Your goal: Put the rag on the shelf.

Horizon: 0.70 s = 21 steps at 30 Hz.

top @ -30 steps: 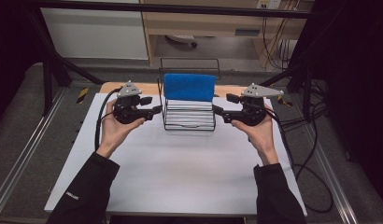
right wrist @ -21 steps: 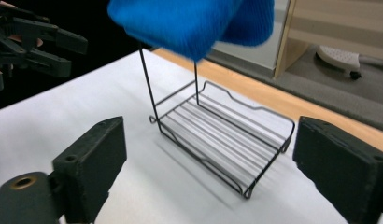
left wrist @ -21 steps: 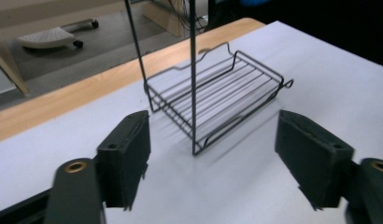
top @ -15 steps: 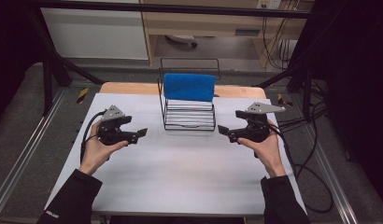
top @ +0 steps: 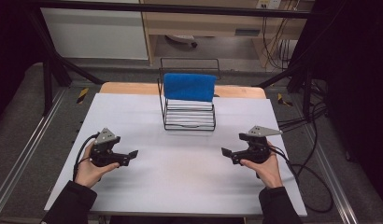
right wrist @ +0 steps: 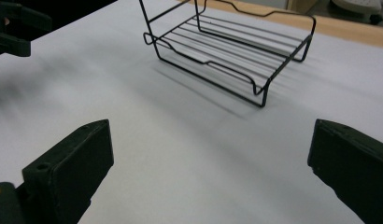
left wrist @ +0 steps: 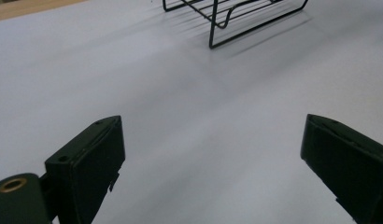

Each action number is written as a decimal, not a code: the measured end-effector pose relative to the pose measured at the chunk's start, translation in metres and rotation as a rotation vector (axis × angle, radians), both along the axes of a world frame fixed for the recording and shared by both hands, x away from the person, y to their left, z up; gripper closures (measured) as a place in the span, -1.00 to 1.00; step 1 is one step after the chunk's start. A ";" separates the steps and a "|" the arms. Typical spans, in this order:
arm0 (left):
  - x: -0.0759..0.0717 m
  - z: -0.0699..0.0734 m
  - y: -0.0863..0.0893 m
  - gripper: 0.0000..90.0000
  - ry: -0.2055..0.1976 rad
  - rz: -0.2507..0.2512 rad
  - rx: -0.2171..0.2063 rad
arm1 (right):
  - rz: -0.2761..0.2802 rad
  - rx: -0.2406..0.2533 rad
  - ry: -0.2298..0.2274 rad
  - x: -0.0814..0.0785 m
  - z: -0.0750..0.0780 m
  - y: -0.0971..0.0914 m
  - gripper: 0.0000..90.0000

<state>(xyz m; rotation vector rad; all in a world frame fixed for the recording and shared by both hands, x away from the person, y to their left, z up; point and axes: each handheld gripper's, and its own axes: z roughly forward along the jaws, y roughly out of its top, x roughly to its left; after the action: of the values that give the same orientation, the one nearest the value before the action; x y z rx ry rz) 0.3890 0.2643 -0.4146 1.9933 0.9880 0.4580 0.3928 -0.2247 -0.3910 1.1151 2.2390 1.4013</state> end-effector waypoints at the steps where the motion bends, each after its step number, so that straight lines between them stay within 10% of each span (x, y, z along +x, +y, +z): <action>1: -0.002 -0.003 0.002 -0.85 0.003 0.000 -0.003 | -0.003 0.006 0.012 -0.002 -0.005 -0.002 -0.98; 12: -0.019 -0.026 0.014 -0.85 0.009 -0.030 0.020 | -0.022 0.006 0.082 -0.023 -0.047 -0.026 -0.98; 21: -0.025 -0.034 0.018 -0.85 0.006 -0.029 0.024 | -0.028 0.011 0.079 -0.031 -0.054 -0.037 -0.96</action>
<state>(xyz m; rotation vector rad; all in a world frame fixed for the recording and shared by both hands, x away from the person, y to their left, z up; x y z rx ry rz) 0.3636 0.2828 -0.4488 2.0291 0.9599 0.4504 0.3615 -0.2621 -0.4448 1.2209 2.2624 1.3835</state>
